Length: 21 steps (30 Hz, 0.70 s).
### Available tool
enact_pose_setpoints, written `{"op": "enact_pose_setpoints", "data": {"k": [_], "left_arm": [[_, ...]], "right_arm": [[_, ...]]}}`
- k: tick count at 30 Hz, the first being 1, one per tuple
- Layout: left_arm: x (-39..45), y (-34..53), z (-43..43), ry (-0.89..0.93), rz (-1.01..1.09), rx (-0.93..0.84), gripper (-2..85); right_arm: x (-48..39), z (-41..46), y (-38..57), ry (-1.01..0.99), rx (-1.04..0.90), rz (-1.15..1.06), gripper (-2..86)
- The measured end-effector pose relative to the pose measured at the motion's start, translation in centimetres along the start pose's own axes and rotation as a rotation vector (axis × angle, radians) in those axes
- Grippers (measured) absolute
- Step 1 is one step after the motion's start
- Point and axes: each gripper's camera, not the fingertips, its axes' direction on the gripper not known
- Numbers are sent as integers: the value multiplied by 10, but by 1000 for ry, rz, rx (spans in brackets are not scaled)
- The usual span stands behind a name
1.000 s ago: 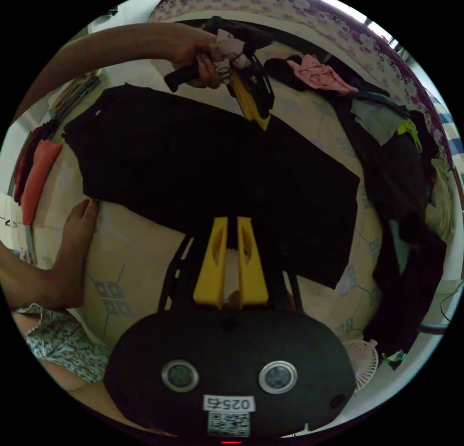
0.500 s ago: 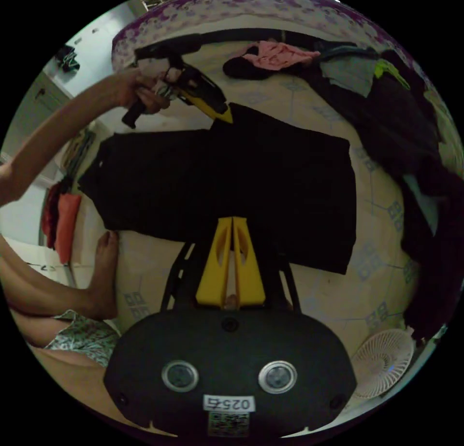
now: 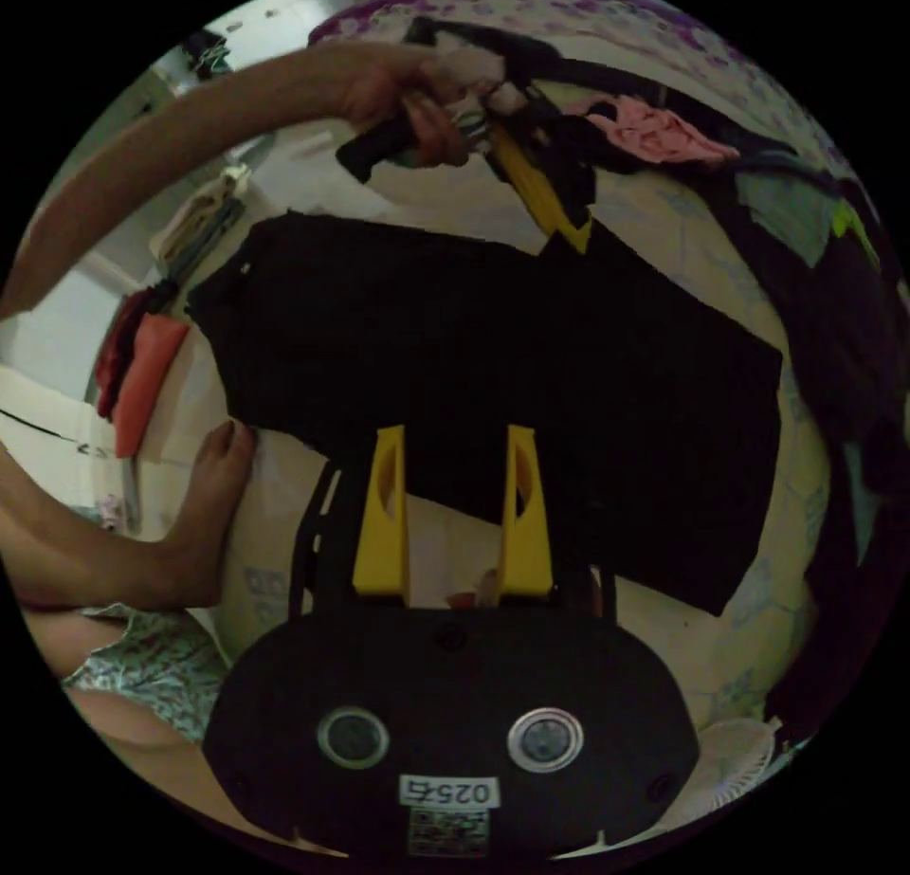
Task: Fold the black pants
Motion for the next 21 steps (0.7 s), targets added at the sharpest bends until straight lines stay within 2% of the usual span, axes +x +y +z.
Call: {"op": "enact_pose_setpoints", "data": {"k": [2, 7, 12, 17, 21], "left_arm": [[-3, -2, -2, 53, -27, 6, -17], [2, -1, -3, 141, -23, 25, -17], [8, -8, -1, 126, 8, 21, -17], [4, -13, 2, 133, 2, 35, -17], [2, -18, 7, 172, -19, 39, -17]], "right_arm": [[-16, 11, -5, 126, -21, -52, 140], [-29, 25, -3, 270, -9, -96, 132], [-12, 30, -3, 265, -23, -72, 111], [25, 26, 12, 362, -10, -1, 56], [60, 20, 17, 273, 18, 85, 52]]}}
